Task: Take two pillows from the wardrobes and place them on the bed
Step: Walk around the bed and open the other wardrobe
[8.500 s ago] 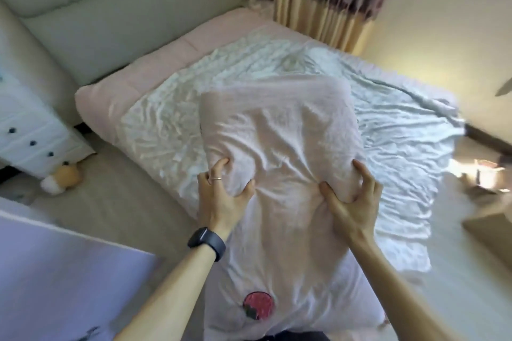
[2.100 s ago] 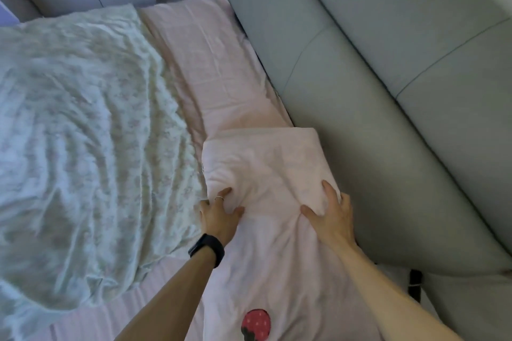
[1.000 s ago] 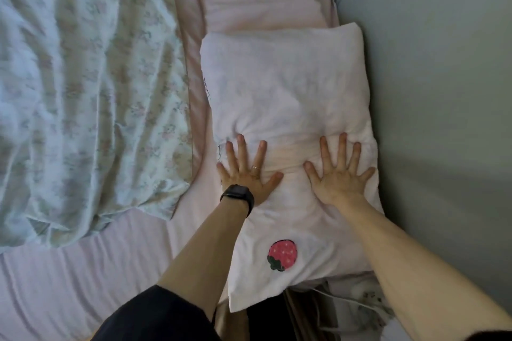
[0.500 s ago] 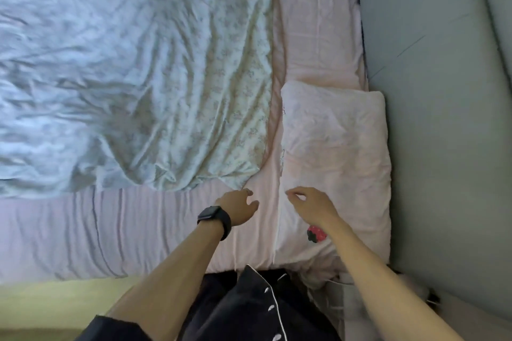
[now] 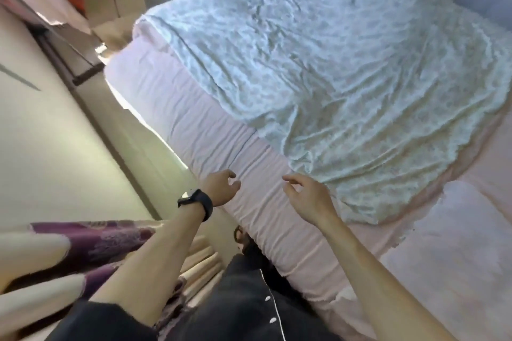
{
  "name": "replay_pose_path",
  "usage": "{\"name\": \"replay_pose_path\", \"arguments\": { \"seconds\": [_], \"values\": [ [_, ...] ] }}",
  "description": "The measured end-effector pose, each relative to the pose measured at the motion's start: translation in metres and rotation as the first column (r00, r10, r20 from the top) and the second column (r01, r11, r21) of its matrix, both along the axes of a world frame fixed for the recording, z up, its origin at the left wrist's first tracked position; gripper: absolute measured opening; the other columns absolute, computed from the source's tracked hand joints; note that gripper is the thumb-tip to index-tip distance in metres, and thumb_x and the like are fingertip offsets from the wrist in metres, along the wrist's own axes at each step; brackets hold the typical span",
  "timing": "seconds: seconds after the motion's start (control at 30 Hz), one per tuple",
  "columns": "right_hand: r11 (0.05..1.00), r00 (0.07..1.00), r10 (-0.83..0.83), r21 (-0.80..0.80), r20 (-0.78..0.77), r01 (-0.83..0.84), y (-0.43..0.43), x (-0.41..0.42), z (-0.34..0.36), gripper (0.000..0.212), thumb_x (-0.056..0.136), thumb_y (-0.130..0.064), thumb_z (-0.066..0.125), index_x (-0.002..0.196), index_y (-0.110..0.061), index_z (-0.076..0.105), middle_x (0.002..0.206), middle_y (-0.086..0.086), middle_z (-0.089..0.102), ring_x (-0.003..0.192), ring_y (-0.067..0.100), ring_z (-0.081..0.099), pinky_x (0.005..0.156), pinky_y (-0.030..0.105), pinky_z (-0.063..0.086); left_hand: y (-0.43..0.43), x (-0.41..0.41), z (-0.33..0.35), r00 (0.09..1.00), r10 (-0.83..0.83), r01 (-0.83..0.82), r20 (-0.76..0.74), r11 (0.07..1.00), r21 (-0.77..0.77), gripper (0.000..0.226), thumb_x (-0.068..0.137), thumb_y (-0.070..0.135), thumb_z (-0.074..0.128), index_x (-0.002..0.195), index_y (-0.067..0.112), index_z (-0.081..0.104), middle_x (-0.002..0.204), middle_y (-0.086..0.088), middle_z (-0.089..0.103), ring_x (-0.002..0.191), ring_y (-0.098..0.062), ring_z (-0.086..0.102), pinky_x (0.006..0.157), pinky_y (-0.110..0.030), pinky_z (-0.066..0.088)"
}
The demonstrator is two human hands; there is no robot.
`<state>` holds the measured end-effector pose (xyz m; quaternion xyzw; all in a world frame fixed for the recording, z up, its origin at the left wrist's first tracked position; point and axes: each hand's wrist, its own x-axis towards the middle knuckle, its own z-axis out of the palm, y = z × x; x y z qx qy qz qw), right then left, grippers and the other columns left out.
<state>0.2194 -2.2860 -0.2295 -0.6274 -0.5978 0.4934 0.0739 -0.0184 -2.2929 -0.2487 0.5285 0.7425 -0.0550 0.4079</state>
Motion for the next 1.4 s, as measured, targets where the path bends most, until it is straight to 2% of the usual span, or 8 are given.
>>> {"name": "replay_pose_path", "arguments": {
  "seconds": [0.1, 0.2, 0.33, 0.5, 0.7, 0.9, 1.13, 1.4],
  "values": [
    [0.98, 0.98, 0.197, 0.029, 0.031, -0.197, 0.021, -0.059, 0.007, 0.031, 0.098, -0.036, 0.053, 0.126, -0.031, 0.065, 0.129, -0.005, 0.063, 0.124, 0.012, 0.055, 0.094, 0.021, 0.037, -0.01, -0.064, 0.012, 0.984, 0.175, -0.173, -0.034, 0.983, 0.058, 0.048, 0.1, 0.039, 0.048, 0.142, 0.016, 0.049, 0.134, -0.009, 0.06, 0.122, -0.027, 0.056, 0.099, -0.036, 0.046],
    [0.933, 0.933, 0.353, 0.053, 0.066, -0.357, 0.042, -0.123, 0.012, 0.033, 0.098, -0.035, 0.052, 0.129, -0.031, 0.062, 0.13, -0.005, 0.063, 0.124, 0.013, 0.055, 0.095, 0.023, 0.039, -0.02, -0.127, 0.02, 0.964, 0.235, -0.221, -0.127, 0.969, 0.111, 0.05, 0.097, 0.045, 0.046, 0.141, 0.022, 0.05, 0.127, -0.006, 0.065, 0.115, -0.026, 0.06, 0.094, -0.043, 0.052],
    [0.875, 0.879, 0.467, 0.093, 0.102, -0.475, 0.076, -0.22, 0.014, 0.034, 0.097, -0.034, 0.052, 0.13, -0.031, 0.061, 0.13, -0.004, 0.062, 0.122, 0.016, 0.055, 0.096, 0.026, 0.04, -0.016, -0.209, 0.025, 0.932, 0.316, -0.294, -0.177, 0.945, 0.142, 0.048, 0.098, 0.043, 0.045, 0.141, 0.024, 0.049, 0.136, -0.005, 0.059, 0.121, -0.027, 0.057, 0.095, -0.043, 0.051],
    [0.804, 0.812, 0.567, 0.122, 0.138, -0.582, 0.109, -0.345, 0.01, 0.034, 0.096, -0.034, 0.055, 0.129, -0.029, 0.064, 0.129, -0.001, 0.064, 0.121, 0.018, 0.057, 0.097, 0.025, 0.039, -0.011, -0.314, 0.021, 0.893, 0.42, -0.403, -0.16, 0.906, 0.132, 0.047, 0.098, 0.041, 0.044, 0.141, 0.024, 0.048, 0.133, -0.005, 0.061, 0.119, -0.027, 0.058, 0.093, -0.042, 0.052],
    [0.775, 0.782, 0.608, 0.111, 0.138, -0.622, 0.139, -0.468, 0.002, 0.034, 0.094, -0.035, 0.053, 0.126, -0.033, 0.065, 0.129, -0.002, 0.063, 0.121, 0.017, 0.056, 0.092, 0.024, 0.039, -0.003, -0.421, 0.017, 0.84, 0.522, -0.511, -0.147, 0.853, 0.11, 0.045, 0.097, 0.039, 0.046, 0.139, 0.024, 0.05, 0.119, -0.001, 0.067, 0.113, -0.024, 0.061, 0.092, -0.04, 0.051],
    [0.682, 0.702, 0.69, 0.168, 0.175, -0.712, 0.184, -0.576, 0.001, 0.034, 0.095, -0.035, 0.052, 0.128, -0.033, 0.063, 0.131, -0.001, 0.062, 0.125, 0.023, 0.053, 0.097, 0.031, 0.043, 0.038, -0.518, 0.014, 0.782, 0.609, -0.588, -0.131, 0.791, 0.169, 0.044, 0.094, 0.041, 0.045, 0.134, 0.026, 0.054, 0.136, 0.0, 0.058, 0.12, -0.025, 0.057, 0.096, -0.042, 0.05],
    [0.653, 0.693, 0.691, 0.232, 0.208, -0.721, 0.288, -0.712, -0.002, 0.033, 0.095, -0.034, 0.052, 0.125, -0.033, 0.065, 0.13, -0.002, 0.063, 0.126, 0.026, 0.051, 0.1, 0.033, 0.043, 0.159, -0.637, 0.015, 0.796, 0.593, -0.572, -0.118, 0.802, 0.174, 0.042, 0.092, 0.032, 0.046, 0.133, 0.025, 0.056, 0.127, -0.003, 0.065, 0.112, -0.027, 0.062, 0.092, -0.041, 0.053],
    [0.696, 0.743, 0.641, 0.262, 0.195, -0.669, 0.427, -0.849, 0.018, 0.032, 0.094, -0.03, 0.056, 0.125, -0.029, 0.066, 0.129, -0.004, 0.066, 0.123, 0.026, 0.056, 0.102, 0.033, 0.044, 0.307, -0.778, 0.039, 0.839, 0.536, -0.507, -0.093, 0.833, 0.22, 0.04, 0.093, 0.036, 0.046, 0.129, 0.024, 0.058, 0.124, -0.004, 0.066, 0.107, -0.026, 0.064, 0.091, -0.042, 0.055]
  ]
}}
